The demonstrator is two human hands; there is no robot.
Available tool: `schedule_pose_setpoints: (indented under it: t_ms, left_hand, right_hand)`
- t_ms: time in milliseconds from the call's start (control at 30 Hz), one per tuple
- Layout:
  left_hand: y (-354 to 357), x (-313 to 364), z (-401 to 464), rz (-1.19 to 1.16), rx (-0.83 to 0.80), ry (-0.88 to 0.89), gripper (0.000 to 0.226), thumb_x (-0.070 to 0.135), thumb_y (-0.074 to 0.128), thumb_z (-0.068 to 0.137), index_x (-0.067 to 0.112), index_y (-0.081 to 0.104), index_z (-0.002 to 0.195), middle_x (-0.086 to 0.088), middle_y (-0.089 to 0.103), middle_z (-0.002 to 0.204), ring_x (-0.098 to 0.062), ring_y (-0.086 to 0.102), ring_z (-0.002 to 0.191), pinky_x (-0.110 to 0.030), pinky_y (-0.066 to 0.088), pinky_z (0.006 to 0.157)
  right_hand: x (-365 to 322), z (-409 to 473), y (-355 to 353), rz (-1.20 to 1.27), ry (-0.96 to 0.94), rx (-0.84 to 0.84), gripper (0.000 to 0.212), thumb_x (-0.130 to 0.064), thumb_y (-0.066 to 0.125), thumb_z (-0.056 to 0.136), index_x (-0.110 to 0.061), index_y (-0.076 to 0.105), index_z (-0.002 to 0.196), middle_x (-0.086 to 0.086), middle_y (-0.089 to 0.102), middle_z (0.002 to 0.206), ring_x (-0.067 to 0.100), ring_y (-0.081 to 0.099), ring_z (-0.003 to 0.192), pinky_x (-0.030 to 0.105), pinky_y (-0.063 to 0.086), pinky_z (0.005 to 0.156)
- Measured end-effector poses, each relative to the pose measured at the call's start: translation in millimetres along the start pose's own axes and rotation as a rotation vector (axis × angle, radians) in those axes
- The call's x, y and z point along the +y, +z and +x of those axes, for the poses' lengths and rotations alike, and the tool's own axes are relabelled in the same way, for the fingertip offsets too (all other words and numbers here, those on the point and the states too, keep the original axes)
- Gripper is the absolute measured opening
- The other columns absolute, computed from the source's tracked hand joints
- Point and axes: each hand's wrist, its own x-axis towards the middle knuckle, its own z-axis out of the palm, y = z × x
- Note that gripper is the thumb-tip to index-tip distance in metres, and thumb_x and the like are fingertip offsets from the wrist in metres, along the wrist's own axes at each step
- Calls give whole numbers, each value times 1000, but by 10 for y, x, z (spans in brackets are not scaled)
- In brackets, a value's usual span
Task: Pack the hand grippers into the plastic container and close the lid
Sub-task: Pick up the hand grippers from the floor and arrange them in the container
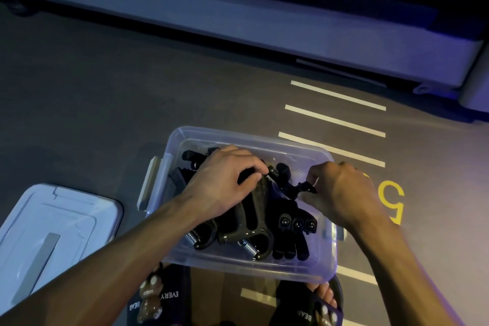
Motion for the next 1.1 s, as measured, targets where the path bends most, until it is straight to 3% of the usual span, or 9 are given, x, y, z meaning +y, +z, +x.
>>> schedule_pose_setpoints:
  t_ms: [133,400,567,700,800,933,1000,1100]
  left_hand:
    - [14,-2,-8,23,8,17,16,23,68,95,26,76,108,18,71,105,-12,54,106,-39,44,98]
    - [72,122,156,179,-13,88,32,38,67,94,36,70,126,23,70,113,-12,44,115,-33,33,100]
    - [254,204,324,309,-87,125,29,56,58,92,38,73,109,17,68,96,-13,43,111,-30,31,94]
    - [368,225,428,349,-56,69,18,45,61,93,34,75,96,11,56,90,-19,45,99,-27,42,81]
    - [385,221,436,341,-6,57,11,40,67,90,35,76,90,9,46,86,-18,39,87,-25,39,68]
    - [419,214,447,335,12,36,4,37,72,87,36,76,88,10,42,83,-18,37,84,-27,44,68]
    - [411,201,441,316,13,37,6,39,71,89,36,76,89,10,45,84,-19,40,87,-28,41,70]
    - [291,152,353,283,17,168,7,40,71,89,36,76,93,17,66,87,-18,48,94,-29,32,76]
  right_hand:
    - [-50,-16,39,-47,-20,25,31,-59,68,76,-30,59,85,-3,61,80,27,55,73,30,42,61]
    - [-61,53,53,-109,-2,-68,39,-59,70,80,-27,65,100,1,68,101,29,65,94,31,44,67]
    - [-69,51,73,-113,-2,-44,32,-54,66,85,-32,66,109,-2,69,107,27,65,100,30,42,67]
    - [-90,49,69,-129,15,-20,23,-44,62,89,-32,67,107,-2,69,106,28,66,98,30,41,65]
    - [-97,56,50,-118,35,-37,21,-43,64,88,-31,68,105,-3,69,104,27,67,97,29,41,65]
    - [-126,107,-2,-84,53,-74,23,-41,70,85,-25,68,101,0,72,99,27,69,92,28,50,69]
    - [-120,124,-41,-39,57,-113,24,-43,74,82,-24,68,96,2,74,94,26,72,87,34,58,78]
    - [-70,100,-46,21,49,-112,22,-47,77,79,-29,63,80,-3,73,84,22,73,79,35,59,79]
